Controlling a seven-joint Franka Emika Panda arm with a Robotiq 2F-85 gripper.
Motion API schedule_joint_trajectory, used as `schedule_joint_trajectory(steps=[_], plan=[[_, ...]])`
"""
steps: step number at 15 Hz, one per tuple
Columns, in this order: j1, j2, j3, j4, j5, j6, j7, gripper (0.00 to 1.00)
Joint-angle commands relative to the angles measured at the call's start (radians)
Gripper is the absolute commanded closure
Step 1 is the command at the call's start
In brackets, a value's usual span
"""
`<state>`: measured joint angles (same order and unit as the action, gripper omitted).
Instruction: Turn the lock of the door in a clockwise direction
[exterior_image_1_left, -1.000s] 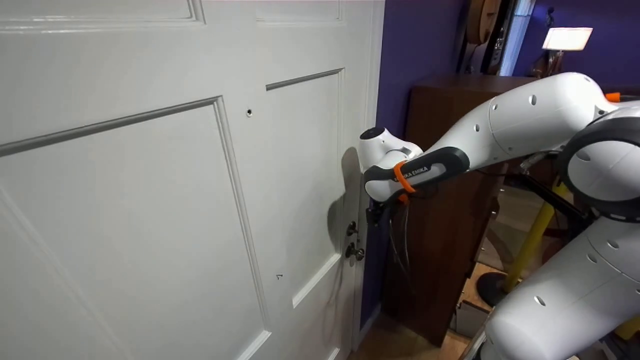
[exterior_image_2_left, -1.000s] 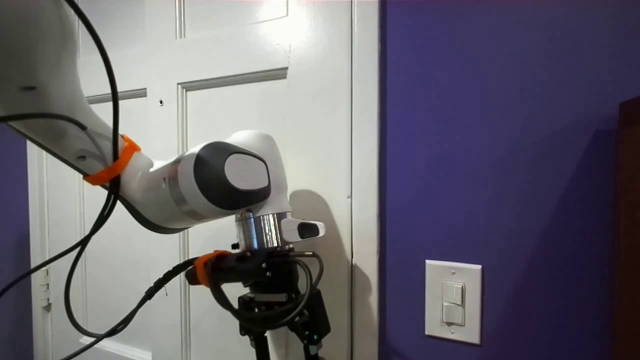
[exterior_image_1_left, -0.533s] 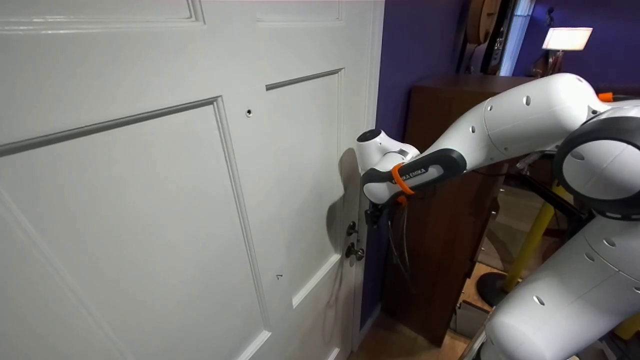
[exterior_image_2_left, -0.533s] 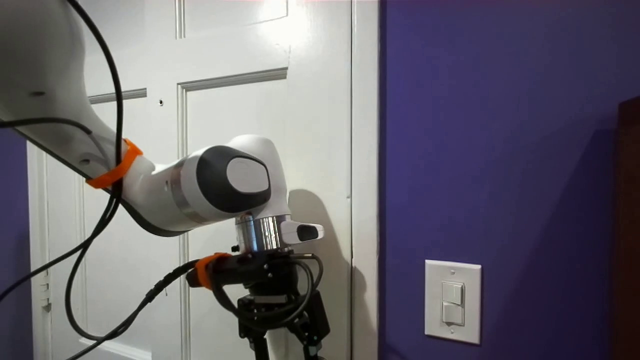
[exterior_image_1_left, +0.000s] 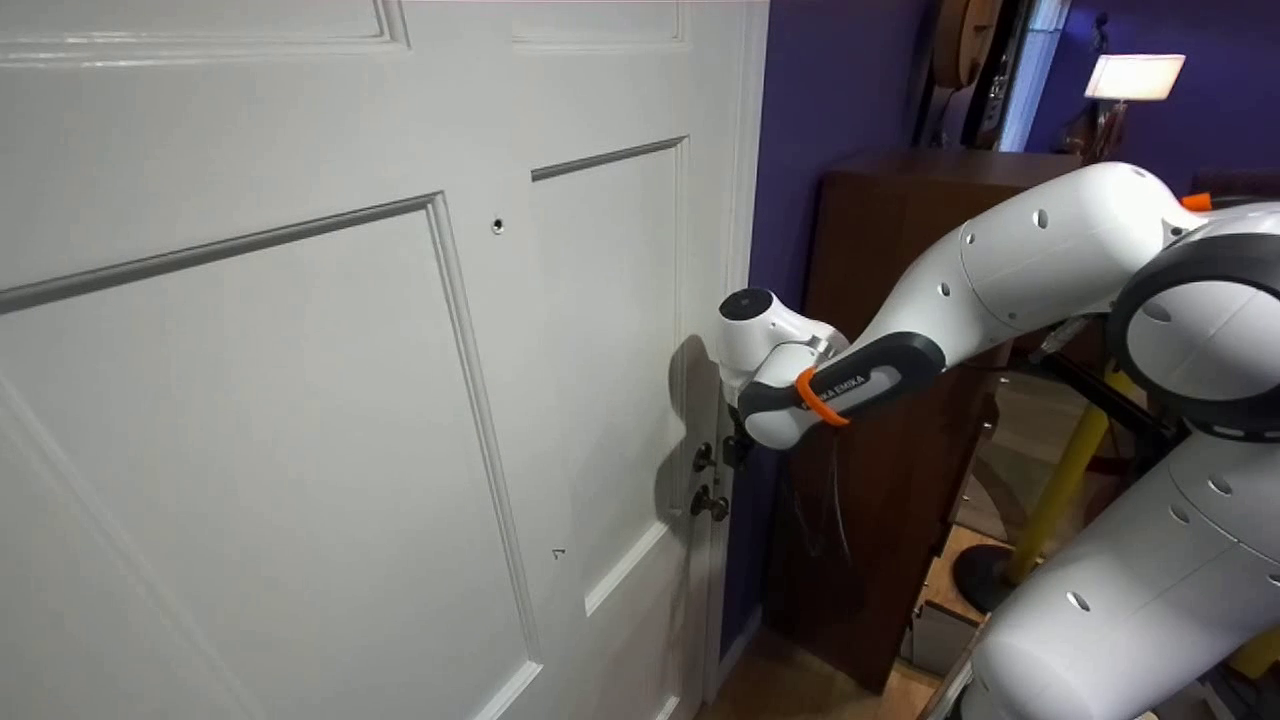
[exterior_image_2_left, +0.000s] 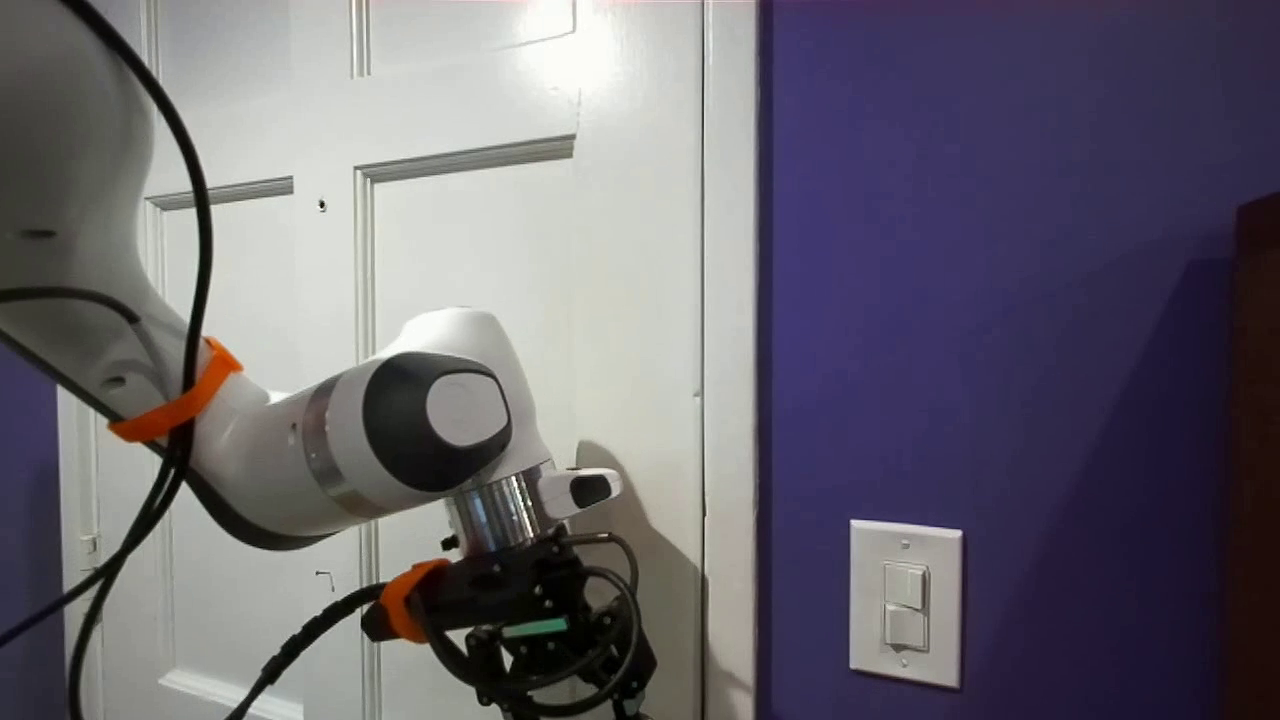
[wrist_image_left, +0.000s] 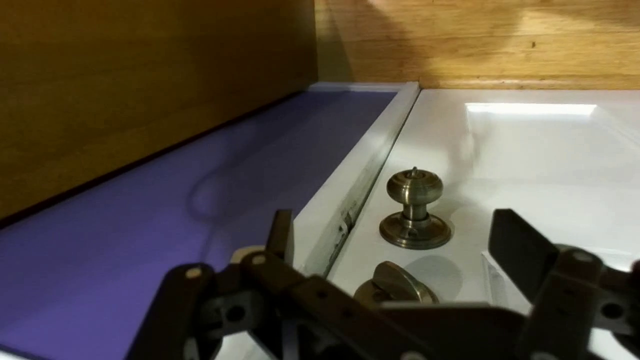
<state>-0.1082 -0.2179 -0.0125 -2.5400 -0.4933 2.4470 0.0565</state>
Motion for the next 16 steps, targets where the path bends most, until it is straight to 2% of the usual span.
schedule_joint_trajectory(steps=[1, 5, 7, 8, 14, 16], plan=[[-0.016, 0.002, 0.013, -0.055, -0.101, 0.149, 0.049, 0.0], [-0.038, 0.047, 0.027, -0.053, -0.26, 0.218, 0.109, 0.0], [-0.027, 0.068, 0.02, -0.043, -0.295, 0.239, 0.125, 0.0], [-0.011, 0.041, 0.007, -0.054, -0.238, 0.204, 0.089, 0.0], [-0.009, 0.06, 0.005, -0.048, -0.258, 0.22, 0.095, 0.0], [-0.005, 0.106, 0.011, -0.026, -0.267, 0.237, 0.1, 0.0]])
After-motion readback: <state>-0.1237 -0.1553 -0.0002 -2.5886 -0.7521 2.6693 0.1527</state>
